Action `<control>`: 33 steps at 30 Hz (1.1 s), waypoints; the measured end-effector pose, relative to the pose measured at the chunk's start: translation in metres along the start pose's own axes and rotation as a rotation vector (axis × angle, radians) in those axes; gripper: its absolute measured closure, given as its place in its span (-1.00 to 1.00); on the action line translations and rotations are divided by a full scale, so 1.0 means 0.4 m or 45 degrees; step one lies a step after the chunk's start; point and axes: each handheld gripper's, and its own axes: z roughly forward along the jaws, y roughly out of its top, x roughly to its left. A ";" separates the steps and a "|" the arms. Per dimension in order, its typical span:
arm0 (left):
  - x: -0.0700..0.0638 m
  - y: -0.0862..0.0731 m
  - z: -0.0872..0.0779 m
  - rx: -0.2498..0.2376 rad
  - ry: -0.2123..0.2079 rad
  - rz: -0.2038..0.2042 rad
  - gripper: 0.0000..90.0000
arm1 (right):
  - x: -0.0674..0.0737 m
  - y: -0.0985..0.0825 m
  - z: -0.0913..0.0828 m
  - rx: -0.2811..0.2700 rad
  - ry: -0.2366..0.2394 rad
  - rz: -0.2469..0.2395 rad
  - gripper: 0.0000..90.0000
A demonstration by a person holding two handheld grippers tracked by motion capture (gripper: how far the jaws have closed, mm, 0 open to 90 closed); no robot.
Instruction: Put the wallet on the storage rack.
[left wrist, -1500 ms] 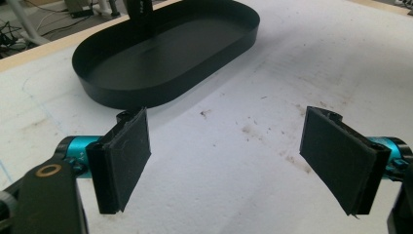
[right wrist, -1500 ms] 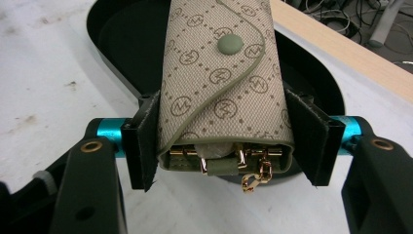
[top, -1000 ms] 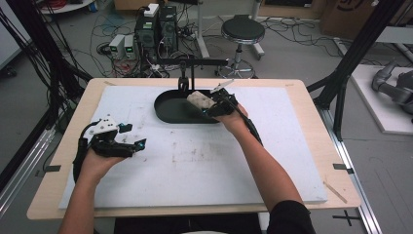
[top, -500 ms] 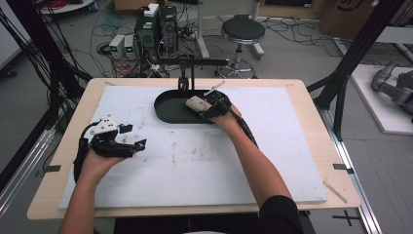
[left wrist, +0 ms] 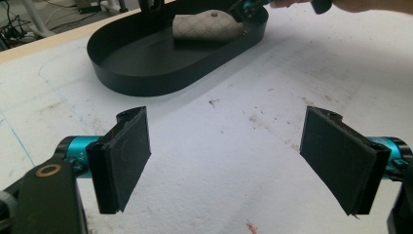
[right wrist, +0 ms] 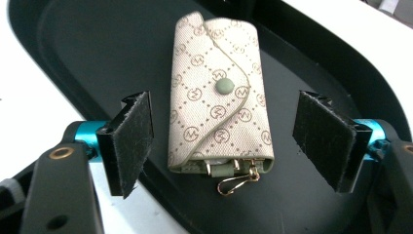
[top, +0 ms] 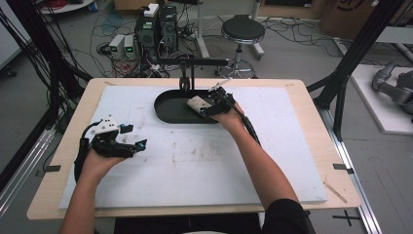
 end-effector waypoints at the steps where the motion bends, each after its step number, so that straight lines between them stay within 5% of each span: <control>1: 0.000 0.000 0.001 0.001 -0.002 0.001 -0.59 | 0.001 0.001 -0.008 -0.004 0.006 0.005 -0.50; 14: -0.006 0.019 0.030 0.000 -0.032 0.019 -0.59 | 0.007 -0.006 -0.136 -0.030 0.039 0.023 -0.52; 16: -0.007 0.022 0.034 -0.003 -0.036 0.017 -0.59 | 0.010 -0.024 -0.158 -0.090 0.006 0.010 -0.52; 20: -0.007 0.026 0.044 -0.004 -0.043 0.020 -0.59 | -0.003 -0.053 -0.189 -0.032 0.037 0.045 -0.52; 22: -0.008 0.027 0.050 -0.006 -0.044 0.017 -0.59 | -0.003 -0.076 -0.213 -0.100 0.000 0.026 -0.52; 25: -0.007 0.028 0.055 -0.010 -0.047 0.011 -0.59 | -0.015 -0.103 -0.238 -0.075 0.017 0.057 -0.52; 33: -0.006 0.027 0.063 -0.012 -0.041 0.002 -0.59 | -0.030 -0.181 -0.310 -0.187 -0.010 0.063 -0.52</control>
